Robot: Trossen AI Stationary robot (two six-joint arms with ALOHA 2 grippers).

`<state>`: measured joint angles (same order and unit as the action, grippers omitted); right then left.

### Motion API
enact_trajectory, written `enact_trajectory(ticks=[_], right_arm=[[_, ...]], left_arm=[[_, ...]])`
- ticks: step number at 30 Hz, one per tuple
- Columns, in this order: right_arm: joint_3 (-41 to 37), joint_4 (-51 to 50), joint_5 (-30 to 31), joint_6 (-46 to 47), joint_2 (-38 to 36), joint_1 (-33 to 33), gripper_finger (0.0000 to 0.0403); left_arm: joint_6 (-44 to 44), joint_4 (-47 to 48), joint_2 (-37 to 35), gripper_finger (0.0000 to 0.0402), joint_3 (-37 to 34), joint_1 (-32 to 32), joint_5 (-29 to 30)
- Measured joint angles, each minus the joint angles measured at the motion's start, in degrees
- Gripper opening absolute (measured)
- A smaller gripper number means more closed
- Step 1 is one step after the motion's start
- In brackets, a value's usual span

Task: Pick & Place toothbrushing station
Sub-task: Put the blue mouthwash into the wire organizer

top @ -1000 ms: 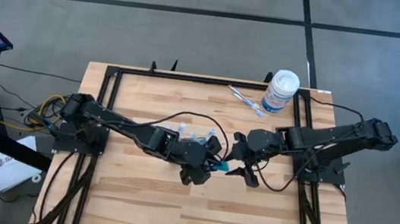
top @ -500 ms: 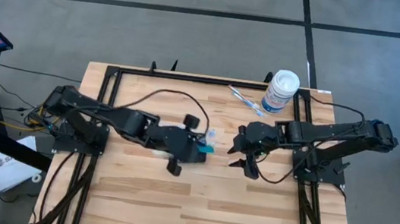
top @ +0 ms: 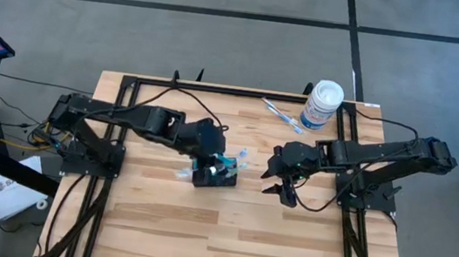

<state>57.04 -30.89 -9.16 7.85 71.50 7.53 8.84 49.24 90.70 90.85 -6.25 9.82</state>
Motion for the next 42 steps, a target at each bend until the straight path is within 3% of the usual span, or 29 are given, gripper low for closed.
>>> enact_trajectory(ticks=[19,42], right_arm=[[0.0,-0.7,0.0,-0.3,0.0,0.0,0.0219],[-0.1,-3.0,0.0,0.8,0.0,0.0,0.0219]], left_arm=[[2.6,6.6,3.8,0.008,0.0,1.5,-5.4],[2.1,7.5,11.7,0.0081,0.0,1.5,-5.4]])
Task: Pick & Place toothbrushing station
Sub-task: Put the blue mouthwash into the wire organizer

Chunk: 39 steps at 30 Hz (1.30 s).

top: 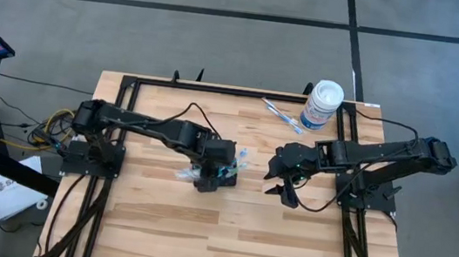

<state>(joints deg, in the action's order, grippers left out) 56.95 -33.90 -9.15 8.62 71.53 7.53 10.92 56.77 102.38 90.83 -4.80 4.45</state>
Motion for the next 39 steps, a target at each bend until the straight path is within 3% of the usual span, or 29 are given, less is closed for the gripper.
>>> enact_trajectory(ticks=[39], right_arm=[[-0.4,-0.5,0.0,0.0,0.0,0.0,0.0219]], left_arm=[[-3.1,-1.4,2.5,0.0081,-1.1,1.4,-1.8]])
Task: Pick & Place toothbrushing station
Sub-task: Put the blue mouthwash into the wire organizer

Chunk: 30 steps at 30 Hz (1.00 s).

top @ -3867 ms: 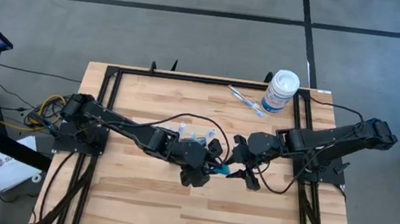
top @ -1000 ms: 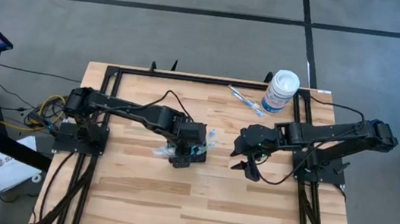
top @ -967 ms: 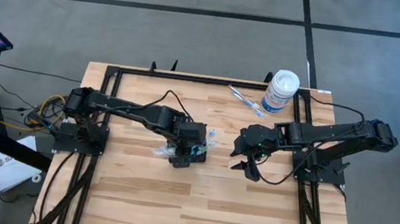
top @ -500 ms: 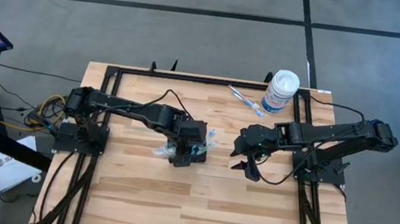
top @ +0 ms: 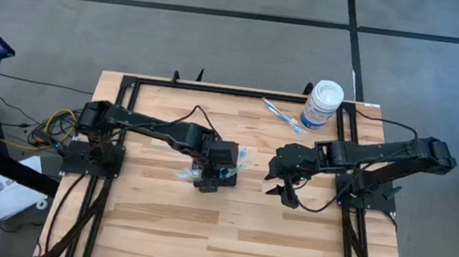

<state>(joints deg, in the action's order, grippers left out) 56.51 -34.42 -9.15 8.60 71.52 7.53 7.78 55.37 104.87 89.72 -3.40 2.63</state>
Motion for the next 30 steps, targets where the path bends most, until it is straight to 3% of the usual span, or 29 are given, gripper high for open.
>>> enact_trajectory(ticks=[10,30], right_arm=[[0.0,0.2,0.0,0.0,0.0,0.0,0.0219],[-0.1,0.2,0.0,0.0,0.0,0.0,0.0219]], left_arm=[[0.0,-3.7,-0.1,0.0082,-3.3,0.9,-1.8],[-1.5,-5.4,0.1,0.0082,-3.3,1.6,-2.3]])
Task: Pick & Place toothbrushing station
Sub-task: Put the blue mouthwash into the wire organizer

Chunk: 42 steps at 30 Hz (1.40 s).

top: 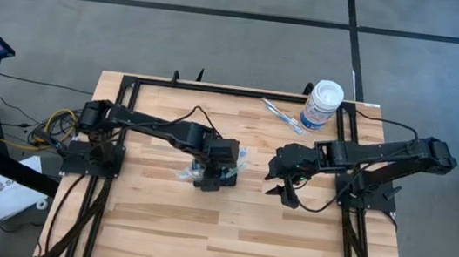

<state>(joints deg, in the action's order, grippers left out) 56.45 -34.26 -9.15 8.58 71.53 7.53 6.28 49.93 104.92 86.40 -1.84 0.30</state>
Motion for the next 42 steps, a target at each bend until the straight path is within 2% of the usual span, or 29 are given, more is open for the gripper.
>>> enact_trajectory(ticks=[42], right_arm=[[0.0,-0.2,0.0,0.0,0.0,0.0,0.0219]], left_arm=[[0.0,-0.9,1.0,0.0086,0.0,0.2,-1.1]])
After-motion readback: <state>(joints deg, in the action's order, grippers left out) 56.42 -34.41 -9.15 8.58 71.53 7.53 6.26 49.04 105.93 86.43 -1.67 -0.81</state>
